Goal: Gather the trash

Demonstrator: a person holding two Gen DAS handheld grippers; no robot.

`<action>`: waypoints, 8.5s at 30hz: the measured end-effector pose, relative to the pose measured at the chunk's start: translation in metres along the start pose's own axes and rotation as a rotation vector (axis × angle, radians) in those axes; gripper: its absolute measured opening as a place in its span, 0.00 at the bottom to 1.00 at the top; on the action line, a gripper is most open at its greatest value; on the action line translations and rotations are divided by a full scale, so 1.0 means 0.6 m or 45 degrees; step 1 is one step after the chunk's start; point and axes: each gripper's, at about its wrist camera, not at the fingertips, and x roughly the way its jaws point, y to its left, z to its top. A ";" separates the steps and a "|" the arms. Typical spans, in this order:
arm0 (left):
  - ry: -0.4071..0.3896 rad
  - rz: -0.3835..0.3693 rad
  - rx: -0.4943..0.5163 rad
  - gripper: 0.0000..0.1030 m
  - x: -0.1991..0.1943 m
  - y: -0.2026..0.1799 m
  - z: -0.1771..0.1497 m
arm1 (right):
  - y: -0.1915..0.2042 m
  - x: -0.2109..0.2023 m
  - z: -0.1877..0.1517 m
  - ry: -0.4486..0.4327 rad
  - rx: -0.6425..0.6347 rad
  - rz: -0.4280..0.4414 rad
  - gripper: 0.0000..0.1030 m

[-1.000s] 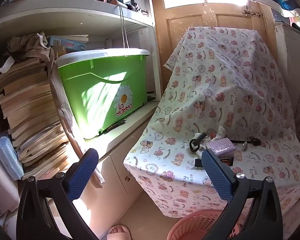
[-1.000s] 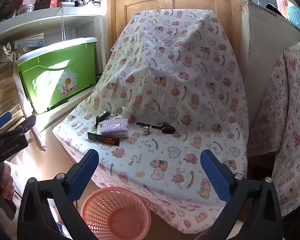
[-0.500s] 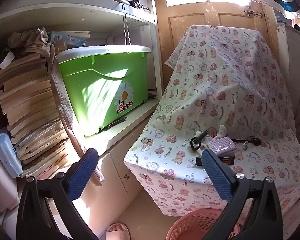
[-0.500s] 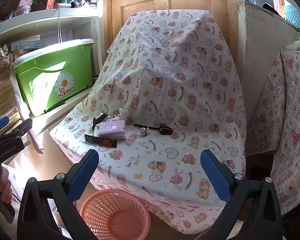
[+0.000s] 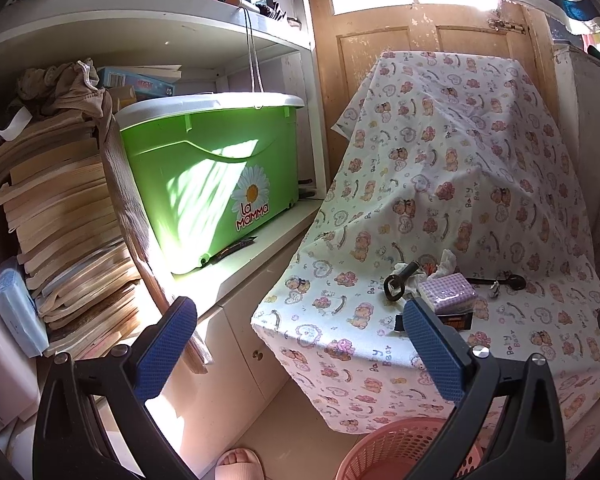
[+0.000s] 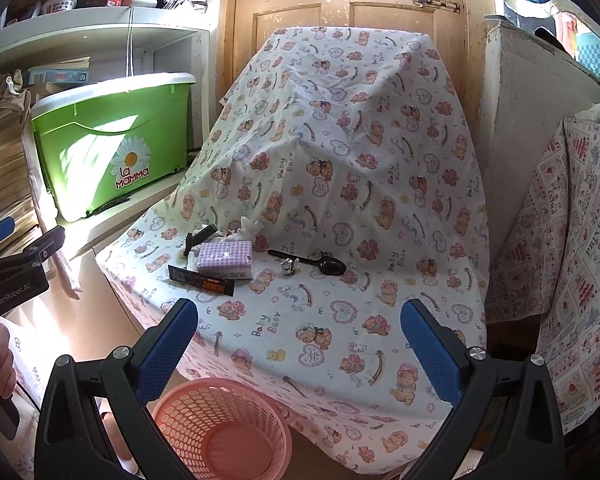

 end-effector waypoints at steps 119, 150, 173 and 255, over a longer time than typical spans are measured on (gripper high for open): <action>1.062 -0.437 -0.035 0.03 0.365 -0.134 0.105 | -0.152 0.330 0.063 0.644 0.553 0.364 0.58; 0.863 -0.383 -0.098 0.04 0.298 -0.045 0.035 | -0.044 0.437 0.086 0.729 0.365 0.239 0.23; 0.651 -0.279 -0.085 0.04 0.207 -0.016 0.056 | -0.062 0.272 0.097 0.468 0.404 0.384 0.01; 1.099 -0.490 -0.019 0.04 0.227 -0.094 -0.137 | 0.119 0.178 -0.136 0.740 -0.024 0.317 0.20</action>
